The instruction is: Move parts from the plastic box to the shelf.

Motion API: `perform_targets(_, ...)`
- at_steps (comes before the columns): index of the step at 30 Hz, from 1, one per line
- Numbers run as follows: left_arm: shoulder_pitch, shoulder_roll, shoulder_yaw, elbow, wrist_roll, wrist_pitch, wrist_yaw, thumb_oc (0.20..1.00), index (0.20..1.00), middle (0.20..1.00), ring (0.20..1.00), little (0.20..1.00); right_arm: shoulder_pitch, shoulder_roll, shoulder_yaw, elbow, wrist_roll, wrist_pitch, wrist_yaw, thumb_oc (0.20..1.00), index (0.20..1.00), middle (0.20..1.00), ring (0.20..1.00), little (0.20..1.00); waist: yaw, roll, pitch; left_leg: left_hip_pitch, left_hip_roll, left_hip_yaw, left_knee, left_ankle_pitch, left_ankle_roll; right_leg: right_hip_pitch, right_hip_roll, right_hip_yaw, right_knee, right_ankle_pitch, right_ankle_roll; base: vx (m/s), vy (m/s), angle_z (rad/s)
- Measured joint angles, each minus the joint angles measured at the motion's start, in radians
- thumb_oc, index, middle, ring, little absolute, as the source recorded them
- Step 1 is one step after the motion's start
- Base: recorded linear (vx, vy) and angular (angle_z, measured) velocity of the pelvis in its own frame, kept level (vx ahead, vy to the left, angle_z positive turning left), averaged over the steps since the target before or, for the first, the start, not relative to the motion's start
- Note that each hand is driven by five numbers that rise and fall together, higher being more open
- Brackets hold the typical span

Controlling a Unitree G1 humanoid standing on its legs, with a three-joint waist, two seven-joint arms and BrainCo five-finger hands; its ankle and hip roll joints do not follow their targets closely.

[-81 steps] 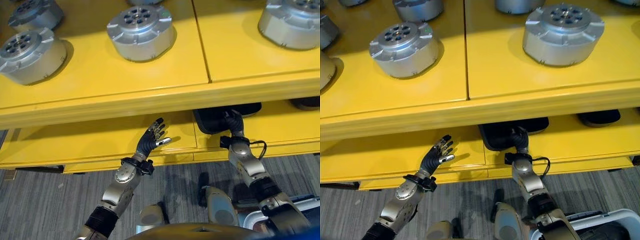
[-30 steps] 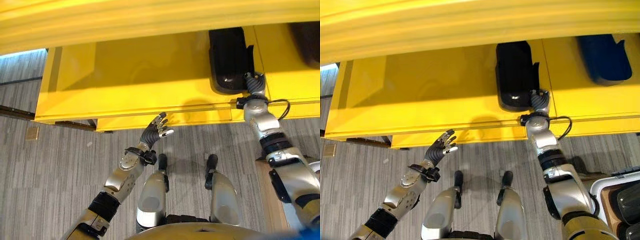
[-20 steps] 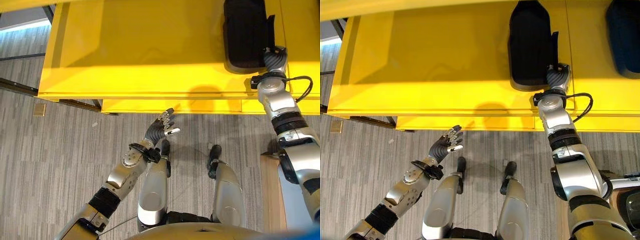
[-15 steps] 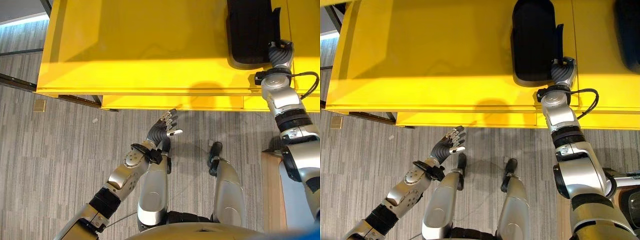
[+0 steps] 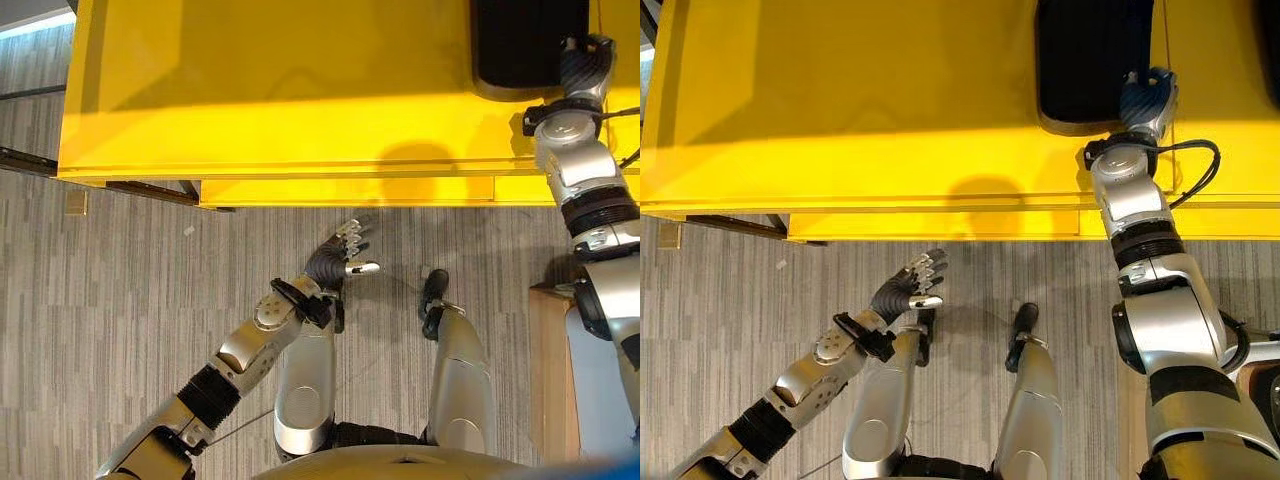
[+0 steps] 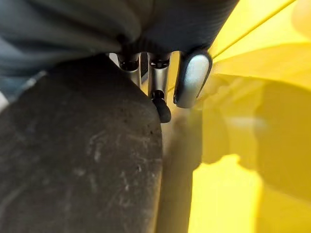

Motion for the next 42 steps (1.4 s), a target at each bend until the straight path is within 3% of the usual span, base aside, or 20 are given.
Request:
perform_targets(6, 0.026, 0.062, 0.016, 0.0, 0.009, -0.032, 0.017, 1.0, 1.0, 1.0, 1.0, 1.0, -0.048, -0.05, 0.062, 0.022, -0.023, 0.0, 0.017, 0.2, 0.2, 0.2, 0.2, 0.2, 0.008, 0.01, 0.002, -0.018, -0.006, 0.001, 0.01, -0.001, 0.0, -0.024, -0.006, 0.005, 0.02, -0.003, 0.0, 0.02, 0.029, 0.01)
perform_targets(11, 0.03, 0.058, 0.074, -0.004, -0.003, -0.045, 0.019, 1.0, 1.0, 1.0, 1.0, 1.0, -0.06, -0.063, 0.062, 0.043, -0.022, 0.001, 0.01, 0.2, 0.2, 0.2, 0.2, 0.2, 0.014, 0.014, 0.003, -0.025, -0.007, -0.002, 0.022, -0.006, -0.002, -0.032, -0.013, 0.001, 0.039, -0.02, -0.005, 0.03, -0.013, 0.04)
perform_targets(21, 0.096, 0.057, 0.066, -0.009, -0.002, -0.044, -0.062, 1.0, 1.0, 1.0, 1.0, 1.0, -0.076, -0.076, 0.063, 0.059, -0.022, 0.001, 0.024, 0.2, 0.2, 0.2, 0.2, 0.2, 0.02, 0.015, 0.003, -0.029, -0.009, -0.005, 0.039, -0.024, -0.008, -0.051, -0.018, 0.008, 0.081, -0.048, -0.007, 0.04, -0.009, 0.0)
perform_targets(31, 0.098, 0.056, 0.071, -0.013, -0.003, -0.04, -0.061, 1.0, 1.0, 1.0, 1.0, 1.0, -0.087, -0.076, 0.063, 0.062, -0.009, 0.002, 0.019, 0.2, 0.2, 0.2, 0.2, 0.2, 0.022, 0.017, 0.002, -0.034, -0.006, -0.006, 0.051, -0.028, -0.014, -0.06, -0.018, 0.008, 0.101, -0.06, -0.012, 0.0, 0.0, 0.0)
perform_targets(32, 0.098, 0.056, 0.071, -0.013, -0.004, -0.039, -0.061, 1.0, 1.0, 1.0, 1.0, 1.0, -0.088, -0.076, 0.063, 0.063, -0.01, 0.003, 0.019, 0.297, 0.297, 0.297, 0.297, 0.297, 0.022, 0.018, 0.001, -0.034, -0.006, -0.006, 0.051, -0.028, -0.014, -0.06, -0.018, 0.008, 0.1, -0.06, -0.013, 0.0, 0.0, 0.0)
perform_targets(33, 0.098, 0.057, 0.072, -0.013, -0.003, -0.039, -0.061, 1.0, 1.0, 1.0, 1.0, 1.0, -0.089, -0.076, 0.063, 0.064, -0.011, 0.003, 0.02, 0.856, 0.856, 0.856, 0.856, 0.856, 0.023, 0.019, 0.001, -0.034, -0.006, -0.006, 0.051, -0.028, -0.014, -0.06, -0.018, 0.008, 0.1, -0.06, -0.013, 0.0, 0.0, 0.0)
perform_targets(34, 0.098, 0.057, 0.074, -0.013, -0.003, -0.038, -0.062, 1.0, 1.0, 1.0, 1.0, 1.0, -0.091, -0.076, 0.063, 0.067, -0.012, 0.002, 0.02, 1.0, 1.0, 1.0, 1.0, 1.0, 0.023, 0.02, 0.001, -0.034, -0.006, -0.006, 0.051, -0.028, -0.014, -0.06, -0.018, 0.008, 0.1, -0.06, -0.013, 0.0, 0.0, 0.0)
perform_targets(42, 0.103, 0.058, 0.077, -0.013, 0.005, 0.001, -0.103, 1.0, 1.0, 1.0, 1.0, 1.0, -0.098, -0.077, 0.062, 0.069, -0.011, 0.012, 0.024, 1.0, 1.0, 1.0, 1.0, 1.0, 0.025, 0.023, 0.0, -0.034, -0.006, -0.005, 0.053, -0.028, -0.014, -0.06, -0.019, 0.008, 0.103, -0.06, -0.013, 0.0, 0.004, 0.0)
